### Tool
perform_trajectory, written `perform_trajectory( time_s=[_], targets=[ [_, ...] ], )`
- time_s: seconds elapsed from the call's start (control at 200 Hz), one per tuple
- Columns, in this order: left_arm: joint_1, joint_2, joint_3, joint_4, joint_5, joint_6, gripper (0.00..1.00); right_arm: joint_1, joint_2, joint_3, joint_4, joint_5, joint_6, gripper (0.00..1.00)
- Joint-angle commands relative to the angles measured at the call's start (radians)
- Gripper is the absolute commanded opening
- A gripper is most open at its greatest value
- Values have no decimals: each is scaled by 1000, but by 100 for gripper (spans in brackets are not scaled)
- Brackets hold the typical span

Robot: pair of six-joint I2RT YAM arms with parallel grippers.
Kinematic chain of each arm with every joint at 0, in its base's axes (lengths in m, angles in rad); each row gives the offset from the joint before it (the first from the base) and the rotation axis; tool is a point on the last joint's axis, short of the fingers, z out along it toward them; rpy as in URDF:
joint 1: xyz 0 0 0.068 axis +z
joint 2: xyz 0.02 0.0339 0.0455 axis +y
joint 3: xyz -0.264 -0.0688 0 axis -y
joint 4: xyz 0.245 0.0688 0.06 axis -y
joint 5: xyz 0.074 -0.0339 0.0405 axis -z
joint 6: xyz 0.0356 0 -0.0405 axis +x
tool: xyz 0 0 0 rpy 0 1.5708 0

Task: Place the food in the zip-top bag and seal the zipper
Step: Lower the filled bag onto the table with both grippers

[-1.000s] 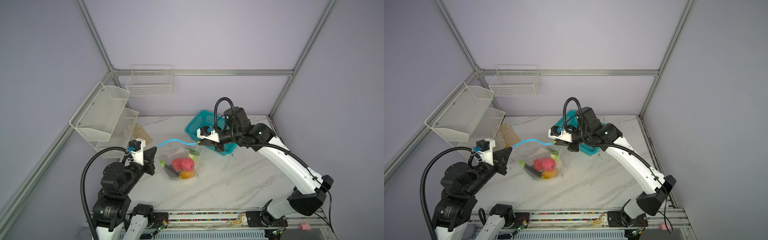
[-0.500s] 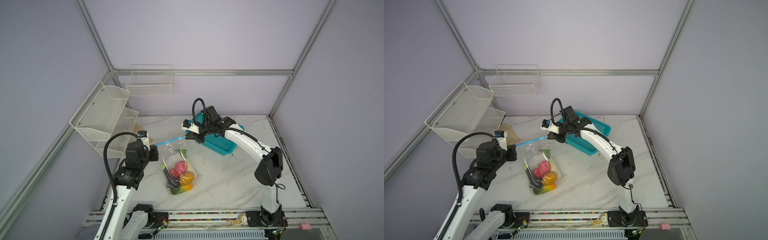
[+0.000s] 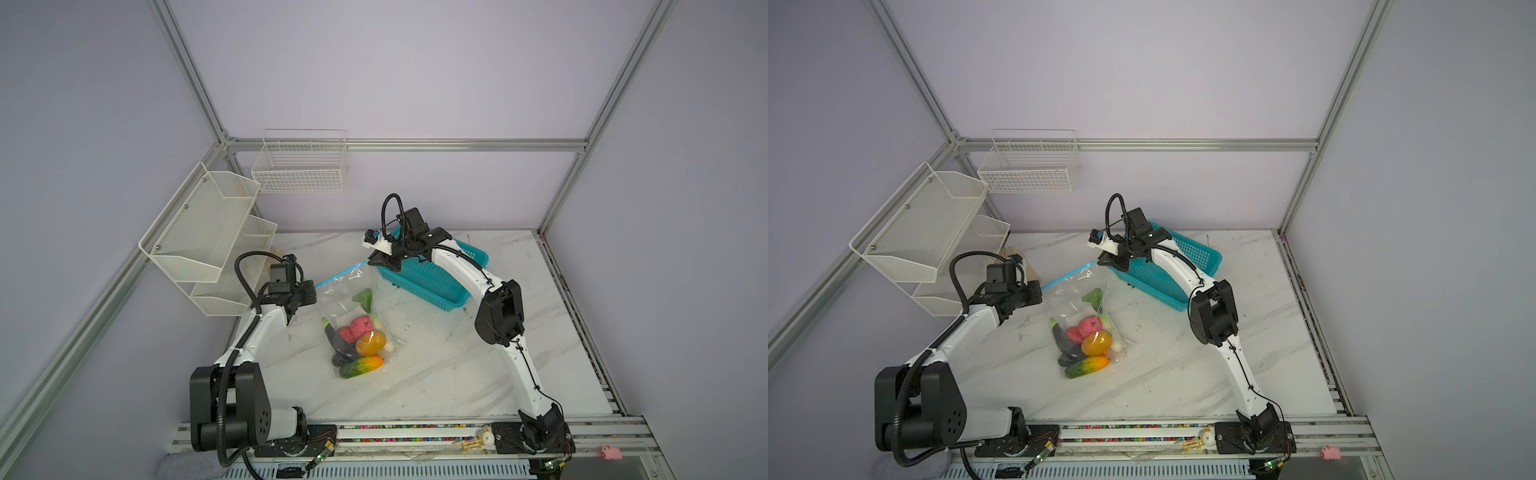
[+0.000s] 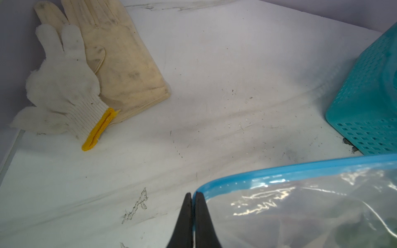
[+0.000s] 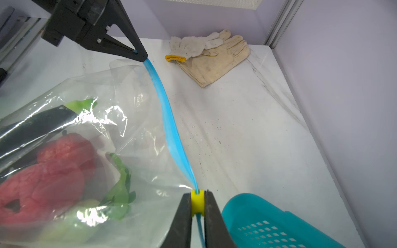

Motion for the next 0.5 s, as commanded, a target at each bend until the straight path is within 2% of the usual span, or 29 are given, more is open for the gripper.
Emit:
perform_trajectory(
  time_s=[0.0,0.13,0.205,0.31,0.465,0.495],
  targets=[
    [20,63,111,46,-12,22,0,-9,25,33,53,12,-5,19],
    [29,142,155,51,1,21,13,-10,55,29,102,64,3,26],
    [31,184,191,44,5,17,24,-10,72,30,129,78,7,31],
    [35,228,229,40,15,9,52,-10,92,33,160,84,13,36],
    [36,223,259,34,-20,-7,97,-10,85,58,163,112,13,68],
    [36,213,259,37,-30,-10,100,-11,76,57,163,122,9,73]
  ],
)
